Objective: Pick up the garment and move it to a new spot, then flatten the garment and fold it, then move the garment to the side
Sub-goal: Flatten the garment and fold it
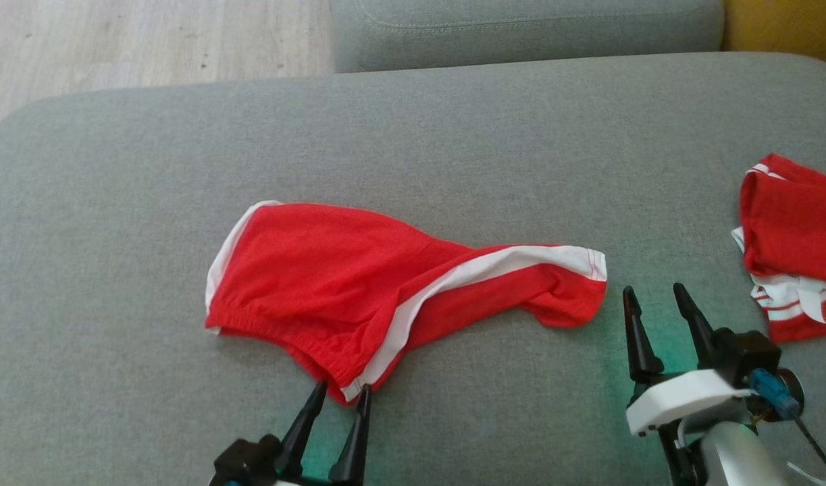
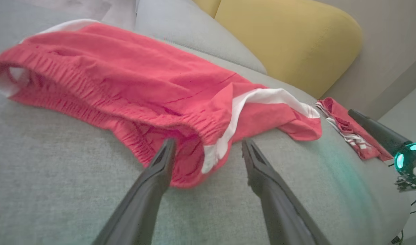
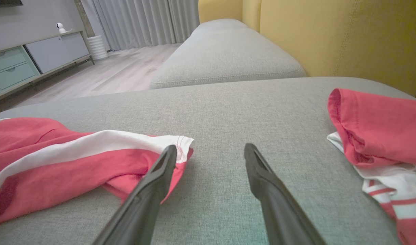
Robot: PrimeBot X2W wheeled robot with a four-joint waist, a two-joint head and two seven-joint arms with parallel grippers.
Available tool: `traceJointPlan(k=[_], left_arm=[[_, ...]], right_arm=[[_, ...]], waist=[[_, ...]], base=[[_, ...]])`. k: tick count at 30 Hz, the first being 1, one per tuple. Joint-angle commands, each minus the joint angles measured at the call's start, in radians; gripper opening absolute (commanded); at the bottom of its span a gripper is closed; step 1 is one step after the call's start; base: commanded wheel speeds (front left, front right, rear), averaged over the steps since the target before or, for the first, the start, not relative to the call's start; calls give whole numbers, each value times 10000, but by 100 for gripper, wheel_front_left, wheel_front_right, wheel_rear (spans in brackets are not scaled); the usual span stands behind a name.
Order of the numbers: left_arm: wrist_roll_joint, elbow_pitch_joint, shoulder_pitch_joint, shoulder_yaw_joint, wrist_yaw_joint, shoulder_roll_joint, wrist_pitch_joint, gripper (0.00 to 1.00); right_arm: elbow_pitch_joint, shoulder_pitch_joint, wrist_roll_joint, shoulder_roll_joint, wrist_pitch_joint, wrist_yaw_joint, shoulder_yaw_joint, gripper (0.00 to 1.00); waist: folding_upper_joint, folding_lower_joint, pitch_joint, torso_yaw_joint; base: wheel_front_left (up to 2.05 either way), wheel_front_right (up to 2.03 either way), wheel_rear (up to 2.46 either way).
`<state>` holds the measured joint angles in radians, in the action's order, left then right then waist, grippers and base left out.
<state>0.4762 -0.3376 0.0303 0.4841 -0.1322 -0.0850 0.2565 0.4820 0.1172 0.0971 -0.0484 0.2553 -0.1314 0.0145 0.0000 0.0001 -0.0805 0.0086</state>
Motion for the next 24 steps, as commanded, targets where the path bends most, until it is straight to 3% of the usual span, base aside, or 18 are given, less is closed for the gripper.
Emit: traceJointPlan(k=[1,18,19,20,21,22,24], left_arm=[[122,82,-306,-269,17,-13,53,100],[325,-314,-1022,140,16,33,53,100],[337,-348,-1061,171,16,9,53,89],[345,-375,-1102,195,16,-13,53,53],[345,-375,-1102,195,16,-13,53,53],[335,-413,-1184,231,16,-64,53,0],[331,-430,-1218,228,16,-87,53,0]], right_arm=[[-244,286,76,-18,65,7,260,100],[-349,539,175,-18,65,7,578,100],[-343,563,224,-18,65,7,638,100],[-340,596,360,-18,65,7,708,100],[-340,596,360,-18,65,7,708,100],[-357,678,786,-18,65,7,864,100],[-361,726,1094,-18,65,7,991,100]], waist=[[0,-1,-38,-67],[0,-1,-521,-468],[0,-1,-553,-480],[0,-1,-582,-484],[0,-1,-582,-484],[0,-1,-651,-477],[0,-1,-678,-468]], base=[[0,0,0],[0,0,0],[0,0,0],[0,0,0],[0,0,0],[0,0,0],[0,0,0]])
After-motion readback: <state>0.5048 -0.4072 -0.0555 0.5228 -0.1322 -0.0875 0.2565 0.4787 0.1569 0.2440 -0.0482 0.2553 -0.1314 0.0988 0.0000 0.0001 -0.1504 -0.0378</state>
